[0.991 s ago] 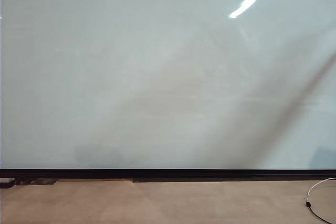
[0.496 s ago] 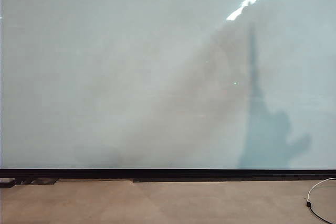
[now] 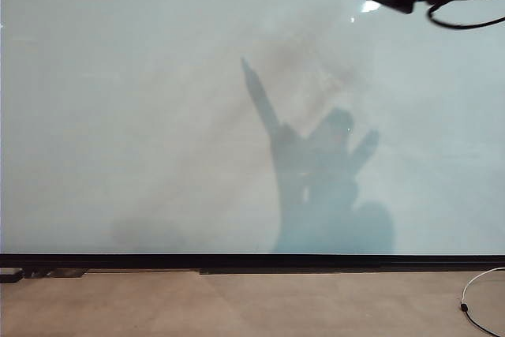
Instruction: Pick up the pen on the shelf to the right of the whiteboard and draw a triangle.
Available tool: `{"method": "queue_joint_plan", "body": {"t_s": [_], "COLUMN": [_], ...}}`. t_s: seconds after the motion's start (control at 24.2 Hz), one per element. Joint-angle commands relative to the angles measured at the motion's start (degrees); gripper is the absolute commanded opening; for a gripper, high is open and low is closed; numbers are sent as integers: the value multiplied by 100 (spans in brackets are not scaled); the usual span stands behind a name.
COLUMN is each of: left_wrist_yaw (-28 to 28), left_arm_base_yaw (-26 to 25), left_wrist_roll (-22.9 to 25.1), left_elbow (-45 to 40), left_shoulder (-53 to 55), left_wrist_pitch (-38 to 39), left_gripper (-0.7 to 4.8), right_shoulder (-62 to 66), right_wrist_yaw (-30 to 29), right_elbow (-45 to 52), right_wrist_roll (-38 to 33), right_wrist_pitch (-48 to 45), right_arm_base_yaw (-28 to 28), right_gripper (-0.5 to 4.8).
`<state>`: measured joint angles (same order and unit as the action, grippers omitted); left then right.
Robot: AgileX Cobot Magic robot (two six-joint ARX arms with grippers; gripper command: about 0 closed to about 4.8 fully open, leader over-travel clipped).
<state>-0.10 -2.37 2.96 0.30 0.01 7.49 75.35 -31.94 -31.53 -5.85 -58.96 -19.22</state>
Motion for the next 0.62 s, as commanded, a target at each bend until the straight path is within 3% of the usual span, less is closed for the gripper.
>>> {"method": "queue_joint_plan", "body": {"t_s": [0.04, 0.21, 0.62], "left_wrist_yaw": [13, 11, 11], "left_arm_base_yaw": [0, 2, 2], "left_wrist_roll": [2, 2, 2], "left_elbow": [17, 17, 17], "left_shoulder": [0, 0, 0], "left_wrist_pitch": [-70, -70, -70], "left_gripper": [-5, -5, -5], "right_shoulder": [341, 721, 728], "right_wrist_yaw": [57, 400, 743], "right_elbow": [-177, -337, -339], "right_wrist_roll": [-15, -57, -2], "right_wrist_pitch": [-476, -914, -756], "right_arm_base_yaw": [2, -57, -61], "right_gripper": [-3, -3, -3]}}
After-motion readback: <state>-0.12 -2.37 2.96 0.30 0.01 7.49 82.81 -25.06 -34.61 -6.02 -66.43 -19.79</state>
